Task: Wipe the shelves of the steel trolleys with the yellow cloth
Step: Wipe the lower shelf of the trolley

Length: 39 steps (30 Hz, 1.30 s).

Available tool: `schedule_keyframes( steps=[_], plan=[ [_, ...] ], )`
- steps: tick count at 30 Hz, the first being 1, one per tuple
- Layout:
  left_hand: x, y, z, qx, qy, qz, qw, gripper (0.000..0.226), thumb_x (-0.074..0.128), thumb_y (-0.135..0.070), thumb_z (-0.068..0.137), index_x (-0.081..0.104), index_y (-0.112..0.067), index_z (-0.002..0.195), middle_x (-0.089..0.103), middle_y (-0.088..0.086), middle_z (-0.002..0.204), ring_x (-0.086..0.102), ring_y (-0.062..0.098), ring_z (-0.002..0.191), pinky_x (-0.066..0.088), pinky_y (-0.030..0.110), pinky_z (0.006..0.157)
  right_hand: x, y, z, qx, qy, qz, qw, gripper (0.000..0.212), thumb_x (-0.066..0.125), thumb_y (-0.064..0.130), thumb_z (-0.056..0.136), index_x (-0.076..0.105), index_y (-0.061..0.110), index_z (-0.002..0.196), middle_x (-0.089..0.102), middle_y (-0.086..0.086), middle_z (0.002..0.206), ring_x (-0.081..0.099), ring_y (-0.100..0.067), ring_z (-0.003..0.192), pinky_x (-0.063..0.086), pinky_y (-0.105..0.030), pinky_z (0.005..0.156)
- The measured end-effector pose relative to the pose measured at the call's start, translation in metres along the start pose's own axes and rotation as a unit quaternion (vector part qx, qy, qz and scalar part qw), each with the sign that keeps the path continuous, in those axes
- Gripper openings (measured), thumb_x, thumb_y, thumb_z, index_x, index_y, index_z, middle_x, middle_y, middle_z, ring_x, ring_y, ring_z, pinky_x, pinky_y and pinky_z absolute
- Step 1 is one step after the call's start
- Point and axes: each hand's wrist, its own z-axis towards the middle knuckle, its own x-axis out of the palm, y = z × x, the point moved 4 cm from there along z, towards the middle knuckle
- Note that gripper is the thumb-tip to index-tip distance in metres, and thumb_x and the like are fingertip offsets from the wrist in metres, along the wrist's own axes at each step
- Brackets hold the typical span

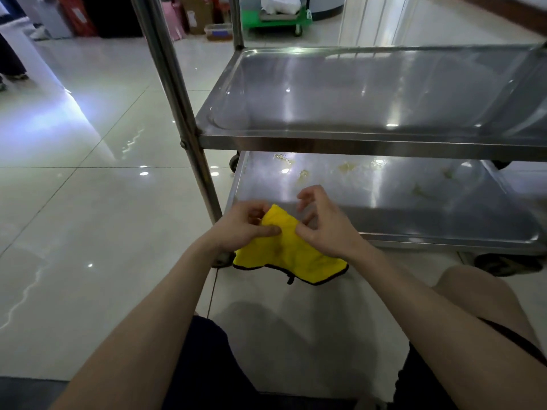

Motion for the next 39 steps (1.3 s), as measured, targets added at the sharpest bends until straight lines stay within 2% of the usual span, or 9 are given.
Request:
schedule_keyframes(
  steps=[4, 10, 14, 17, 21, 25, 29, 34, 39],
  plan=[
    [0.005, 0.020, -0.001, -0.003, -0.046, -0.063, 0.997, 0.017, 0.081, -0.015, 0.097, 0.071, -0.026, 0.108, 0.079, -0.006, 0.103, 0.075, 0.012, 0.100, 0.059, 0.026, 0.086, 0.021, -0.059, -0.018, 0.106, 0.180, -0.127, 0.970, 0.042, 0.077, 0.037, 0.087, 0.066, 0.014, 0.121, 0.072, -0.007, 0.114, 0.069, -0.032, 0.103, 0.054, -0.041, 0.083],
    [-0.014, 0.049, 0.019, -0.072, -0.152, -0.033, 0.985, 0.017, 0.080, -0.028, 0.098, 0.073, -0.025, 0.113, 0.080, -0.005, 0.107, 0.076, 0.016, 0.101, 0.062, 0.041, 0.093, 0.012, -0.091, -0.004, 0.136, 0.051, -0.014, 0.989, 0.018, 0.067, 0.034, 0.085, 0.062, 0.019, 0.093, 0.062, -0.002, 0.084, 0.059, -0.023, 0.077, 0.045, -0.039, 0.066],
    [-0.029, 0.048, 0.071, -0.098, -0.220, 0.030, 0.970, 0.049, 0.084, -0.030, 0.094, 0.063, -0.021, 0.138, 0.071, 0.000, 0.132, 0.069, 0.017, 0.115, 0.057, 0.041, 0.105, 0.002, -0.112, 0.057, 0.185, 0.023, -0.022, 0.982, 0.046, 0.065, 0.027, 0.098, 0.048, 0.018, 0.140, 0.065, -0.007, 0.111, 0.066, -0.028, 0.099, 0.054, -0.041, 0.077],
    [-0.006, 0.074, 0.073, -0.133, -0.247, 0.047, 0.959, 0.066, 0.086, -0.023, 0.092, 0.055, -0.014, 0.150, 0.066, 0.006, 0.141, 0.066, 0.021, 0.126, 0.056, 0.044, 0.108, 0.024, -0.131, 0.077, 0.206, 0.064, -0.179, 0.960, 0.067, 0.063, 0.026, 0.100, 0.031, 0.009, 0.157, 0.046, -0.022, 0.146, 0.051, -0.044, 0.132, 0.051, -0.050, 0.102],
    [0.030, 0.128, 0.003, -0.175, -0.369, 0.004, 0.913, 0.033, 0.088, -0.037, 0.086, 0.068, -0.023, 0.108, 0.076, -0.003, 0.097, 0.074, 0.013, 0.089, 0.062, 0.042, 0.086, 0.079, -0.130, 0.061, 0.121, 0.069, -0.301, 0.944, 0.064, 0.055, 0.034, 0.103, 0.035, 0.020, 0.162, 0.030, -0.022, 0.164, 0.025, -0.047, 0.154, 0.030, -0.062, 0.122],
    [-0.007, 0.143, -0.024, -0.192, -0.506, 0.010, 0.841, 0.059, 0.092, -0.053, 0.074, 0.058, -0.024, 0.112, 0.067, -0.001, 0.103, 0.068, 0.018, 0.096, 0.057, 0.037, 0.080, 0.105, -0.118, 0.080, 0.056, -0.004, -0.337, 0.940, 0.056, 0.049, 0.044, 0.102, 0.046, 0.027, 0.156, 0.026, -0.019, 0.172, 0.008, -0.044, 0.162, 0.009, -0.071, 0.127],
    [-0.052, 0.120, 0.011, -0.088, -0.468, -0.017, 0.879, 0.058, 0.092, -0.051, 0.078, 0.065, -0.021, 0.121, 0.071, -0.006, 0.116, 0.068, 0.013, 0.112, 0.056, 0.035, 0.099, 0.140, -0.112, 0.108, 0.047, 0.054, -0.331, 0.941, 0.065, 0.029, 0.071, 0.104, 0.028, 0.047, 0.165, 0.012, -0.014, 0.178, 0.002, -0.044, 0.163, 0.003, -0.074, 0.124],
    [-0.066, 0.112, 0.052, -0.067, -0.454, -0.120, 0.880, 0.034, 0.079, -0.038, 0.093, 0.063, -0.017, 0.071, 0.066, 0.001, 0.060, 0.068, 0.026, 0.060, 0.058, 0.039, 0.070, 0.166, -0.127, 0.115, 0.055, 0.076, -0.355, 0.930, 0.079, -0.001, 0.090, 0.090, 0.002, 0.061, 0.163, -0.009, -0.012, 0.179, -0.014, -0.047, 0.162, -0.015, -0.081, 0.115],
    [-0.058, 0.123, 0.056, -0.054, -0.485, -0.144, 0.861, 0.030, 0.071, -0.023, 0.097, 0.055, -0.014, 0.073, 0.051, 0.013, 0.063, 0.052, 0.023, 0.055, 0.050, 0.034, 0.056, 0.163, -0.136, 0.172, 0.064, 0.085, -0.352, 0.930, 0.083, 0.006, 0.096, 0.083, 0.004, 0.064, 0.160, -0.011, -0.008, 0.179, -0.016, -0.044, 0.162, -0.017, -0.082, 0.112]
  ],
)
